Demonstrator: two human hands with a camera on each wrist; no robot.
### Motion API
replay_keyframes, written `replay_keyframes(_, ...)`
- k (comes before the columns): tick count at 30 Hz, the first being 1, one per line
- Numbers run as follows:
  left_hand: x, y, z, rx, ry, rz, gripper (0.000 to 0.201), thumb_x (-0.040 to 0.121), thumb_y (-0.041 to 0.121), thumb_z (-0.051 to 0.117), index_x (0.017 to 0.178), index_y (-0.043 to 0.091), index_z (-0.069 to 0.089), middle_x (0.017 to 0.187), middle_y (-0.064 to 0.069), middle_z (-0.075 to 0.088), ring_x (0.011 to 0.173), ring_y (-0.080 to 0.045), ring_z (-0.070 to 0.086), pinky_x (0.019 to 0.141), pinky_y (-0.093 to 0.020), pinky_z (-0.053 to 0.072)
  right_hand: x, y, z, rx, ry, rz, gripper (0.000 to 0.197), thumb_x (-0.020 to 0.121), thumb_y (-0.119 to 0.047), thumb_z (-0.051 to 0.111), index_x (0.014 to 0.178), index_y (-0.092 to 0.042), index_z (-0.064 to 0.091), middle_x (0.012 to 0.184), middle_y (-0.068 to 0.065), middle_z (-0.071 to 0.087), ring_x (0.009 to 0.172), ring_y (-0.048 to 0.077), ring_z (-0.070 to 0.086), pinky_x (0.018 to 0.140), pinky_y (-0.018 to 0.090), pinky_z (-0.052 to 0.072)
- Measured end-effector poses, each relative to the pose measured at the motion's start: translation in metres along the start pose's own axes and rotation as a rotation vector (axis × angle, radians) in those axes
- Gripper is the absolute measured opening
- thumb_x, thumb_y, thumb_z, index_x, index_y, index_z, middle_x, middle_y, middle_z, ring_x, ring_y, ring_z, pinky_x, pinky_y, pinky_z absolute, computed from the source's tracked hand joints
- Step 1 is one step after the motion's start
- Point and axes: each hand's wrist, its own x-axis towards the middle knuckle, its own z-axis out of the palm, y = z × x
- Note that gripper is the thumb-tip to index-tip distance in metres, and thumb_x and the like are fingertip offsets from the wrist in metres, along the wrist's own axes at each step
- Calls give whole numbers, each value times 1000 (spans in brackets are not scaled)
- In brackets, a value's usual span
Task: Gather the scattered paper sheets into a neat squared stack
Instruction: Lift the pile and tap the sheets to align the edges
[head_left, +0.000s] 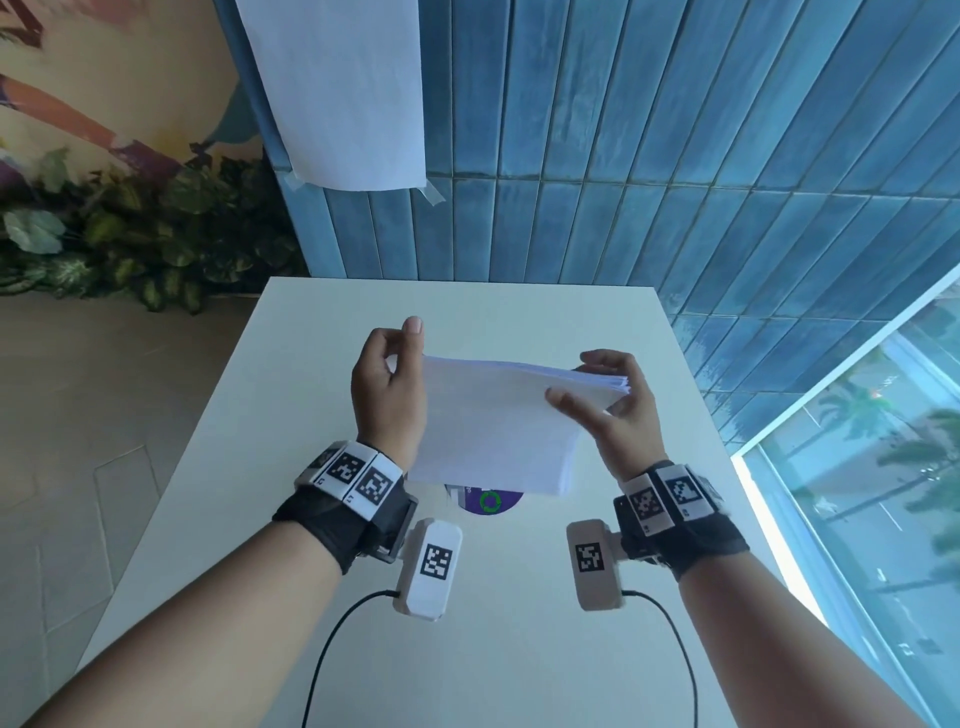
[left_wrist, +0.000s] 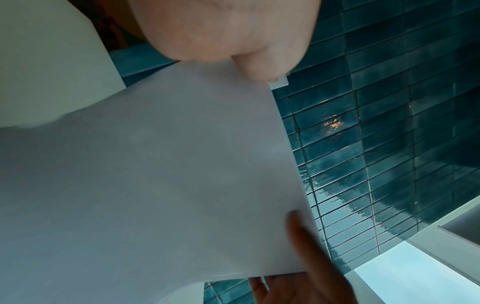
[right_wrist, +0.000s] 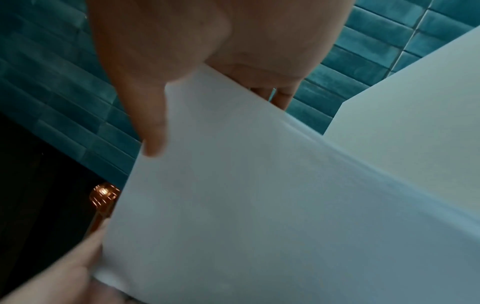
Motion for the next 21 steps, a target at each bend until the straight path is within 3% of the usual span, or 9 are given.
replay_keyframes(3, -4, -4, 4, 56, 10, 28, 31, 96, 41, 49, 69, 26, 46, 69, 12, 51, 66, -1, 48, 63, -7, 36, 0, 9, -2, -105, -32, -26, 26, 67, -10, 79, 83, -18, 61, 80, -9, 63, 73, 3, 59, 70, 22, 44)
replay_keyframes(5, -4, -3, 6, 64, 7, 41, 32, 96, 41, 48, 68, 26, 44, 67, 10, 49, 64, -4, 46, 62, -10, 36, 1, 8, -2, -81, -18, -20, 23, 70, -3, 77, 72, -18, 59, 72, -8, 60, 60, -1, 55, 62, 18, 42)
replay_keyframes(9, 4, 11, 3, 16, -31, 72, 35, 94, 45, 49, 79, 14, 51, 74, 7, 52, 71, -8, 49, 69, -19, 40, 8, -4, -4, 2, -15, -34, 19, 71, 4, 74, 72, -9, 60, 68, -2, 59, 55, 0, 53, 55, 12, 42)
replay_keyframes(11, 10, 15, -7, 14, -129, 114, 34, 87, 48, 58, 94, 14, 54, 89, 5, 59, 84, -3, 56, 80, -15, 42, 11, -14, -9, 39, -39, -48, 22, 71, 5, 74, 70, -12, 61, 70, -1, 61, 61, 6, 56, 58, 16, 44)
replay_keyframes(13, 16, 11, -19, 2, -291, 90, 50, 72, 49, 74, 105, 17, 54, 104, -4, 65, 98, -14, 62, 89, -25, 47, 15, -23, -15, 85, -63, -51, 22, 71, 7, 74, 71, -12, 62, 72, 0, 62, 65, 9, 58, 59, 18, 46)
replay_keyframes(15, 18, 4, -30, 26, -455, -22, 61, 61, 37, 86, 110, 18, 56, 107, -5, 70, 98, -19, 67, 85, -34, 54, 17, -31, -20, 106, -87, -51, 19, 71, 6, 74, 75, -10, 64, 75, 3, 63, 66, 11, 59, 60, 17, 47)
replay_keyframes(18, 7, -11, -40, 153, -580, -129, 36, 68, 18, 85, 97, 25, 65, 97, 6, 74, 85, -2, 70, 81, -31, 55, 19, -36, -25, 149, -84, -36, 18, 72, 6, 73, 80, -8, 64, 77, 6, 63, 68, 13, 60, 60, 16, 48)
replay_keyframes(21, -6, -23, -43, 196, -540, -120, 11, 80, 20, 75, 88, 25, 69, 93, 7, 74, 75, 3, 67, 77, -26, 50, 17, -29, -26, 195, -58, 42, 20, 69, 3, 76, 85, -4, 66, 85, 14, 65, 76, 21, 62, 67, 23, 51)
